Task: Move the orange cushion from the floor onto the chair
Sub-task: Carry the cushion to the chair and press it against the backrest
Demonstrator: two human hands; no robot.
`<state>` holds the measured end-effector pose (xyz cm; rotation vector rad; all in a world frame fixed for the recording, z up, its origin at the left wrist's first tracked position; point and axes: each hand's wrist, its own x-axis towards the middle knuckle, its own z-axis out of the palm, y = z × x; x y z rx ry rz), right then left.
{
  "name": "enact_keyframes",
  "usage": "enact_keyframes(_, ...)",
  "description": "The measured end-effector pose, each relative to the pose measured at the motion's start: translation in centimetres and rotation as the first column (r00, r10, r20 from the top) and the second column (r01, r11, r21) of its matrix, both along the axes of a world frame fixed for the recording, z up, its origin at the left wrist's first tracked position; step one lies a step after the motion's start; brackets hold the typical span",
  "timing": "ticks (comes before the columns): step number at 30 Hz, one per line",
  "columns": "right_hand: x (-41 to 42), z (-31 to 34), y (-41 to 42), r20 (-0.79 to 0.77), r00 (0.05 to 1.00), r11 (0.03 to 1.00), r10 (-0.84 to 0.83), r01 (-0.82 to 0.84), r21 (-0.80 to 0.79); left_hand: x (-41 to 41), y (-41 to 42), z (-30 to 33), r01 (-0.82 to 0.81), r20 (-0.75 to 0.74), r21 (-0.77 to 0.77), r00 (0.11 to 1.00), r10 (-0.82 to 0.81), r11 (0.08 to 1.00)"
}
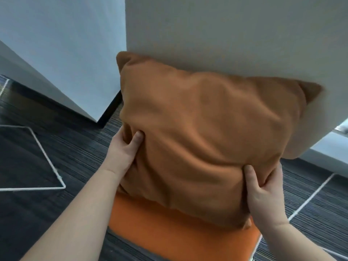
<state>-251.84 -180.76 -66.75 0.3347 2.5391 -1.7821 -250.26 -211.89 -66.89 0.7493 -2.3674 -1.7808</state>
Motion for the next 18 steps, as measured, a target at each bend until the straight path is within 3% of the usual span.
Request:
enact_keyframes(2,0.5,1.2,0.9,-0.067,0.998,0.999,-0.01,0.006,-0.049,0.4,-0.2,-0.1,-0.002,-0.01,0.027,1.0,0.002,1.0)
enact_keyframes(4,0.7,3.5,2.0,-0.23,0.973,0.999,-0.004,0.012,0.033,1.4,-0.2,0.5,-0.131,-0.155,-0.004,0.979,0.128,0.991)
enact_keyframes(6,0.4,6.7,1.5,-0.388,0.909,0.968,0.15,-0.055,0.245,1.8,0.5,2.3,-0.304,-0.431,-0.231,0.884,0.183,0.924)
enact_keyframes(8,-0.8,9.8,-1.5,-0.453,0.775,0.826,0.44,-0.151,0.543,0.5,1.8,5.0,-0.316,-0.568,-0.565,0.819,-0.082,0.762)
enact_keyframes(10,-2.5,11.6,-5.3,-0.4,0.652,0.647,0.644,-0.186,0.739,-2.2,2.9,7.2,-0.166,-0.448,-0.793,0.811,-0.376,0.585)
enact_keyframes(12,-4.4,11.8,-8.5,-0.318,0.626,0.52,0.712,-0.166,0.838,-5.2,2.9,7.9,0.031,-0.217,-0.9,0.834,-0.508,0.435)
enact_keyframes(15,-7.2,10.3,-9.3,-0.156,0.692,0.328,0.705,-0.123,0.937,-7.6,1.2,6.8,0.226,0.016,-0.92,0.838,-0.545,0.321)
enact_keyframes(18,-9.0,8.3,-5.9,-0.089,0.752,0.246,0.654,-0.1,0.964,-8.0,-1.6,5.7,0.256,0.098,-0.94,0.834,-0.542,0.224)
